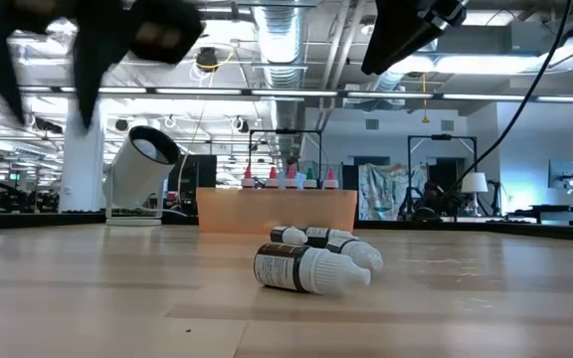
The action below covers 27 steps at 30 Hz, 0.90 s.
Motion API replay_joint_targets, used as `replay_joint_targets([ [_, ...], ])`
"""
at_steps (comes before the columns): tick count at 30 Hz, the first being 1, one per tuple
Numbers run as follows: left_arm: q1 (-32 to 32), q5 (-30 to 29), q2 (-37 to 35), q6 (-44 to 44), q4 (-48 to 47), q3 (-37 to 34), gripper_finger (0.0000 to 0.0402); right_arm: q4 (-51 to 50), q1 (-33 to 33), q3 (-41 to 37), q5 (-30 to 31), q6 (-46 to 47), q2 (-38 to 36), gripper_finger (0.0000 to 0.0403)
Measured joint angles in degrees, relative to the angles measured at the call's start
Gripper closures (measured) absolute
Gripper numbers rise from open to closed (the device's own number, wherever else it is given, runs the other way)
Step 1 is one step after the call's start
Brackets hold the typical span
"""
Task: Pick & Place food coloring
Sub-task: Put the small green food coloring bottle into the orange bin
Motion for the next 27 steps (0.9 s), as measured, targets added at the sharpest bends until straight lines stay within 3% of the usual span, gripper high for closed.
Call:
replay_joint_targets([
  [7, 2.5, -2.7, 0.0, 15.8, 8.9, 8.2, 0.0288, 0.0, 0.2, 0.0, -0.2, -0.4, 0.0, 0.0280],
  [12, 6.3, -12.8, -1.1, 15.2, 4.1, 11.4, 0.0288, -0.1, 1.4, 0.0, -3.0, -1.2, 0.0, 0.0280],
  [17, 12.5, -10.4, -5.6, 9.1, -3.2, 11.4, 0.0288, -1.9, 3.0, 0.0, -2.9, -1.3, 0.0, 0.0280],
  [21, 17.6, -6.1, -11.5, 6.0, -3.0, 5.9, 0.0288, -2.4, 3.6, 0.0, -2.9, -1.4, 0.0, 0.0280],
  [27, 23.1, -5.7, -25.2, 2.0, 6.8, -11.7, 0.0288, -2.4, 3.6, 0.0, -2.9, -1.6, 0.0, 0.0280],
])
